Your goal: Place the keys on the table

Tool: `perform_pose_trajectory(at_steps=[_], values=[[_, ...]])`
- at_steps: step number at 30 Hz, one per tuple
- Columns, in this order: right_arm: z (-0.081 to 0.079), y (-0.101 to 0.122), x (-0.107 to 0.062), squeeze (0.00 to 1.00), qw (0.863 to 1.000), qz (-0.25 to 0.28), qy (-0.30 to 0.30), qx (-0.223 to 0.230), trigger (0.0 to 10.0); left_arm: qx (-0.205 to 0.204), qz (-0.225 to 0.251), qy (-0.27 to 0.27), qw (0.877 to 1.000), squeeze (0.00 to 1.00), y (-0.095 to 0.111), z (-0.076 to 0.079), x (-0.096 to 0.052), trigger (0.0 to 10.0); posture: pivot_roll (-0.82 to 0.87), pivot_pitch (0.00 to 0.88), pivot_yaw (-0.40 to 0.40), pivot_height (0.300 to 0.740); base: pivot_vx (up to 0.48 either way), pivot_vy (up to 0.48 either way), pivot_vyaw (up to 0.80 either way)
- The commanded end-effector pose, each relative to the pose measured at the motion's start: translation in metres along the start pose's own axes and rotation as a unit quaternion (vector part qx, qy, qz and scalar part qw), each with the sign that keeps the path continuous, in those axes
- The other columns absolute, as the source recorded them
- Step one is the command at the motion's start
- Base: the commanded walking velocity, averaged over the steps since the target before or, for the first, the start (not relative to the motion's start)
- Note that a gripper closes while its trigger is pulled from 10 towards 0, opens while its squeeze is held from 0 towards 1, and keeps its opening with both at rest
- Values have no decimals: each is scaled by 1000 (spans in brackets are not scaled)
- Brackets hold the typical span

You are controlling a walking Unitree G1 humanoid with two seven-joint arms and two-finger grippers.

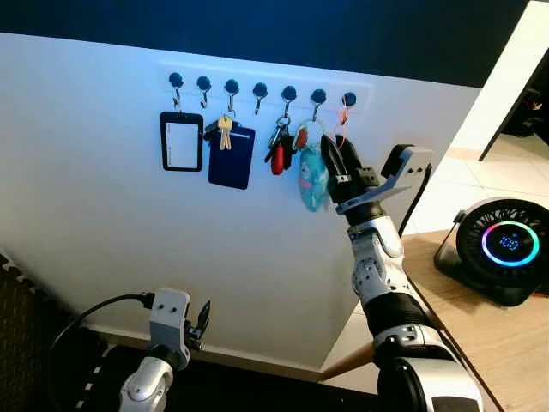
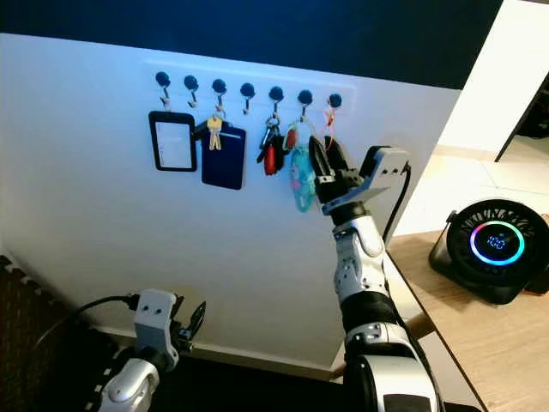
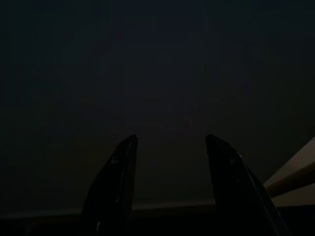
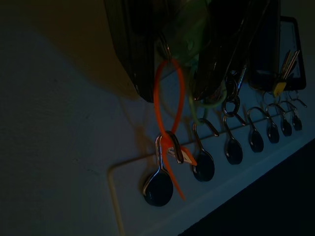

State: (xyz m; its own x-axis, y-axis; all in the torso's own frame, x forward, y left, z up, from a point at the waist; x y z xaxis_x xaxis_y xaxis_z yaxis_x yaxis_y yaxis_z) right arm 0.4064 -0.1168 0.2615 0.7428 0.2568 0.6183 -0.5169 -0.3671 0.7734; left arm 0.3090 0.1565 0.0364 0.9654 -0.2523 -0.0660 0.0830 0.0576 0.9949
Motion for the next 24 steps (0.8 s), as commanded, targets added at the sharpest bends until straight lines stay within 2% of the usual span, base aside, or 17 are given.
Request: perform_pose_trajectory(at_steps=[1, 12, 13, 14, 15, 16, 17, 19, 20, 21, 22, 24], values=[[4, 1, -2, 0, 1000, 0, -6, 1, 10000, 1, -16, -3, 1000, 0, -7, 3, -2, 10000, 86, 76, -73, 740, 0, 0, 0], [5, 4, 0, 0, 1000, 6, -8, -1, 10000, 2, -15, -1, 1000, 0, -6, 1, -2, 10000, 89, 78, -73, 740, 0, 0, 0], [4, 5, 0, 51, 1000, 8, -7, 0, 10000, 3, -15, -1, 1000, 0, -6, 1, -2, 10000, 90, 78, -73, 740, 0, 0, 0], [4, 5, 0, 627, 1000, 9, -6, 1, 10000, 3, -15, -1, 1000, 0, -6, 1, -2, 10000, 90, 77, -72, 740, 0, 0, 0], [4, 5, 0, 627, 1000, 9, -6, 1, 10000, 3, -15, -1, 1000, 0, -6, 1, -2, 10000, 90, 77, -72, 740, 0, 0, 0], [4, 6, 1, 820, 1000, 10, -6, 2, 10000, 3, -15, -1, 1000, 0, -6, 1, -3, 10000, 90, 78, -72, 740, 0, 0, 0], [4, 6, 1, 859, 1000, 11, -6, 2, 10000, 3, -15, -1, 1000, 0, -6, 1, -3, 10000, 90, 78, -72, 740, 0, 0, 0], [4, 6, 1, 851, 1000, 11, -8, 1, 10000, 3, -15, -1, 1000, 0, -6, 1, -3, 10000, 91, 77, -72, 740, 0, 0, 0], [5, 6, 1, 431, 1000, 11, -10, -2, 10000, 3, -16, -1, 1000, 0, -6, 1, -3, 10000, 91, 78, -71, 740, 0, 0, 0], [5, 6, 1, 431, 1000, 11, -10, -2, 10000, 3, -16, -1, 1000, 0, -6, 1, -3, 10000, 91, 78, -71, 740, 0, 0, 0], [5, 6, 1, 0, 1000, 11, -10, -2, 10000, 3, -16, -1, 1000, 0, -6, 1, -3, 10000, 91, 78, -71, 740, 0, 0, 0], [5, 6, 1, 0, 1000, 11, -11, -2, 10000, 3, -16, -1, 1000, 0, -6, 1, -3, 10000, 91, 78, -71, 740, 0, 0, 0]])
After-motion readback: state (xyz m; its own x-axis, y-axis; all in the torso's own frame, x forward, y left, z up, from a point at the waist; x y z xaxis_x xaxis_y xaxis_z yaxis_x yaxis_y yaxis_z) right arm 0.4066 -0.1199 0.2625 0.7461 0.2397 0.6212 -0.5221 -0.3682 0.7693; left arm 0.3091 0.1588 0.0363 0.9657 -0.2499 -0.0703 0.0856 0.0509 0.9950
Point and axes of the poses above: a point about 5 cm out from each wrist's last joint towards the gripper, its own x axis pointing out of the wrist towards the gripper, its own y axis along the axis of the wrist's last joint, z = x × y, the point moved 4 cm from there along x, pointing out of the wrist towards the gripper, and after that the axes turned 7 degrees about -x, right-handed, at the moved point
